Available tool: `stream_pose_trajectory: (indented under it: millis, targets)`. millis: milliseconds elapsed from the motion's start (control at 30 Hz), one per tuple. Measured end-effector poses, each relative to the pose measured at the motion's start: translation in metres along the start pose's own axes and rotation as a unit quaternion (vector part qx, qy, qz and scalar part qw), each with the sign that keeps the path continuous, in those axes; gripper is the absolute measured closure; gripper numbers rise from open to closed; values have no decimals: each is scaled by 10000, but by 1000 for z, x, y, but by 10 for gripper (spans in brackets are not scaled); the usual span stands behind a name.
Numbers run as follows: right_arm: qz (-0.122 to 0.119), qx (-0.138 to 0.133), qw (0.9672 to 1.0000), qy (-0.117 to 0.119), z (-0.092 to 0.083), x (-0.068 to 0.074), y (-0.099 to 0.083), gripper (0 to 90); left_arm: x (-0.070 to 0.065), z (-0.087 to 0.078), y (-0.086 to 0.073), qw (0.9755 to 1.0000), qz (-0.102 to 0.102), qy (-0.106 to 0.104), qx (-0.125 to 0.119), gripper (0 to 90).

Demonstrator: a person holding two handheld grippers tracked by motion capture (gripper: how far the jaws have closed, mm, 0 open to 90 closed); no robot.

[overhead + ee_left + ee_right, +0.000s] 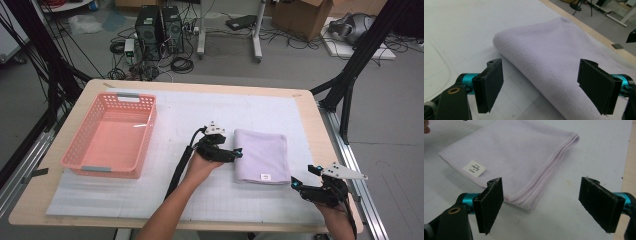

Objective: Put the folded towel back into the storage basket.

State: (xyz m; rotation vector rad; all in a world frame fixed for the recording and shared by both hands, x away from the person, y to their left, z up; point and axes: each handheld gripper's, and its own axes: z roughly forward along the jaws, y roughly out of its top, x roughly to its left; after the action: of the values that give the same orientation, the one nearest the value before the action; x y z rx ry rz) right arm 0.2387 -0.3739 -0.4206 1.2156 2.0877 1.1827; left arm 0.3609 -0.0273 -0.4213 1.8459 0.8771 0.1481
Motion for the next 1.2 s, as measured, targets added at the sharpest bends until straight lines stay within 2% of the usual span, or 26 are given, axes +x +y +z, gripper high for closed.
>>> stream_pose_trajectory:
  millis: [167,233,400,567,733,800,833,867,1067,1133,1200]
  targets:
    - [21,19,10000,32,1,0,-1,188,-4,20,0,9995,-69,116,275,208]
    - [8,23,10000,40,1,-1,-1,188,-6,26,0,9991,-9,112,414,208]
    - [25,29,10000,56,1,-1,-1,188,-9,40,-5,9971,-45,240,724,208]
    - [21,28,10000,76,1,-2,-1,188,-5,44,-8,9955,-251,298,868,201]
    - [27,31,10000,80,1,-2,-1,188,-6,43,-9,9951,-135,313,933,225]
    - [29,46,10000,76,2,-1,-2,188,-7,42,-9,9952,-89,187,957,288]
    - [2,39,10000,78,2,-1,-1,188,-7,42,-10,9955,-122,72,940,357]
    - [12,50,10000,85,2,-1,-2,188,-8,41,-11,9957,-126,58,919,403]
    - [15,52,9999,86,2,-1,-2,188,-8,41,-13,9962,-47,-19,868,426]
    - [13,65,9999,92,3,-1,-2,188,-7,41,-14,9956,-227,-143,895,508]
    - [4,62,9999,103,3,0,-2,188,-6,40,-14,9955,-305,-230,862,599]
